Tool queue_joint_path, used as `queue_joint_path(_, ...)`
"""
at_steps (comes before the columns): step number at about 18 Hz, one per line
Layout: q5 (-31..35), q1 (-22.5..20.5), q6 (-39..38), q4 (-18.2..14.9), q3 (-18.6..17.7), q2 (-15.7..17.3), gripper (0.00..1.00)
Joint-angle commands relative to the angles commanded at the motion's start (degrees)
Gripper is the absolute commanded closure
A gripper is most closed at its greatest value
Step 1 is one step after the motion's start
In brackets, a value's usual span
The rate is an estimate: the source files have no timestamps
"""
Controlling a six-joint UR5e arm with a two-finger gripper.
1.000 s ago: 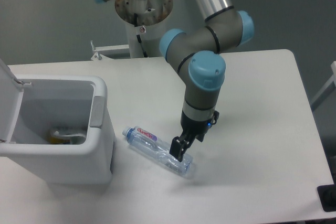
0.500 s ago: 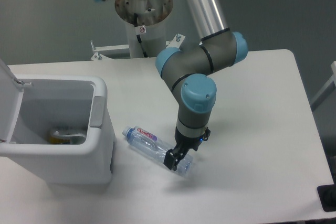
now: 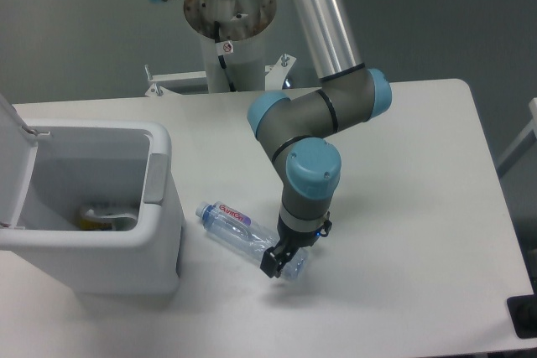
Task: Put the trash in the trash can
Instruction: 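Lower the gripper onto the bottle's base end and close it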
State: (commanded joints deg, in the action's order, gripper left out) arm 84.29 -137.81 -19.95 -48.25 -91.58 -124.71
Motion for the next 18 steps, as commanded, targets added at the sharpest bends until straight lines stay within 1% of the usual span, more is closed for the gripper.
queue_joint_path(5,0.1,0.1,0.0,-0.1,0.1,-0.1,0.0)
queue_joint_path(8,0.1,0.1,0.0,-0.1,0.0,-0.1,0.14)
queue_joint_path(9,0.1,0.1,0.0,0.0,0.0,-0.1,0.17)
queue_joint_path(14,0.1,0.1,0.0,0.0,-0.3,-0.1,0.19)
queue_joint_path(16,0.1,0.1,0.0,0.0,-0.3,-0.1,0.26)
queue_joint_path(17,0.1,0.1,0.0,-0.1,-0.4,0.0,0.27)
queue_joint_path(18,0.1,0.1,0.1,-0.1,-0.4,-0.1,0.3)
